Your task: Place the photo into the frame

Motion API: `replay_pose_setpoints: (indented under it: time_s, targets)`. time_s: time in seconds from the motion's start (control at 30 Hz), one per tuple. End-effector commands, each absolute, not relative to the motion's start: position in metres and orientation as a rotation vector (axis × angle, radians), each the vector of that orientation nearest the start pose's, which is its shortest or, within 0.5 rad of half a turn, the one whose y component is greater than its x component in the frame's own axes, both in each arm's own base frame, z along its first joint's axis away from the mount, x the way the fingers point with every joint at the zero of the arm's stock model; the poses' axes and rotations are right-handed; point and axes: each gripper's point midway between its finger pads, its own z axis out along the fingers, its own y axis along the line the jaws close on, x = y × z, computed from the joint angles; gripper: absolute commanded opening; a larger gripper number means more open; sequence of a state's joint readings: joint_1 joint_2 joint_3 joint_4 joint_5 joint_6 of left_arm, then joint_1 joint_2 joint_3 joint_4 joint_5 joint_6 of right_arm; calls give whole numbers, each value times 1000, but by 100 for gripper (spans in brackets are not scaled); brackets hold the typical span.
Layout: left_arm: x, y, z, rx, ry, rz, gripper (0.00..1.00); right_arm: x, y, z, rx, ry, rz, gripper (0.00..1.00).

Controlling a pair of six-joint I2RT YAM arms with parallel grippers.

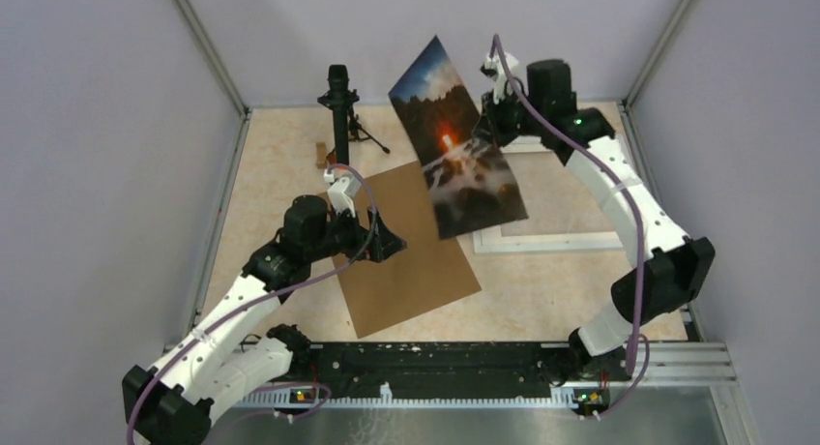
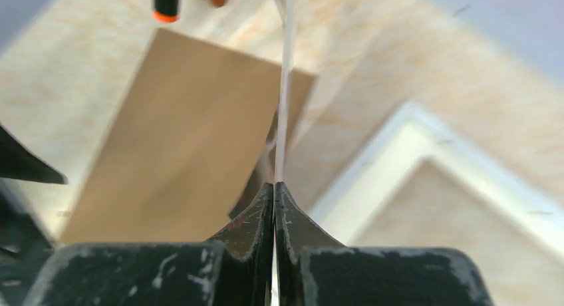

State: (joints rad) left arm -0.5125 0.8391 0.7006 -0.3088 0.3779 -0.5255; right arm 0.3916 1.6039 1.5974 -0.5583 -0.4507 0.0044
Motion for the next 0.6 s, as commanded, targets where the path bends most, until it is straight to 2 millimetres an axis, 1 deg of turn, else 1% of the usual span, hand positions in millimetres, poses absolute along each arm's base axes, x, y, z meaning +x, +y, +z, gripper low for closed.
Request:
replay_pose_setpoints:
  time_s: [0.0,0.07,0.1,0.13,0.17,0.2,0.23,0.27,0.33,0.4,0.43,0.47,0.5,0.57]
  targets:
    - [208,-223,224,334,2055,-1036,98,372,165,329,-1094,1923,94,0]
    - [206,-225,229,359,2041,-1023,98,363,152,350,-1430,1711,-93,0]
    - [205,-226,229,360,2042,-1016,98,361,148,354,-1545,1592,-170,0]
    - [203,-226,228,362,2048,-1014,98,364,145,352,-1636,1482,-261,0]
    - [200,-226,225,365,2057,-1016,98,364,147,355,-1694,1345,-321,0]
    - [195,-228,220,370,2074,-1031,98,368,147,356,-1714,1230,-378,0]
    - [191,-230,217,378,2088,-1047,98,370,144,353,-1740,1151,-442,0]
    - [186,-233,214,391,2098,-1065,98,370,138,346,-1795,1116,-507,0]
    - [180,-236,208,414,2117,-1080,98,368,130,330,-1885,1125,-546,0]
    - [178,-238,205,432,2123,-1072,98,367,120,308,-1963,1145,-585,0]
    - [177,-238,206,439,2118,-1066,98,367,113,294,-1991,1135,-622,0]
    - [177,-239,206,447,2113,-1063,98,368,108,281,-2003,1103,-675,0]
    - [177,-240,206,451,2106,-1061,98,369,105,273,-1991,1048,-742,0]
    - [177,-242,206,459,2096,-1059,98,367,105,268,-1907,940,-820,0]
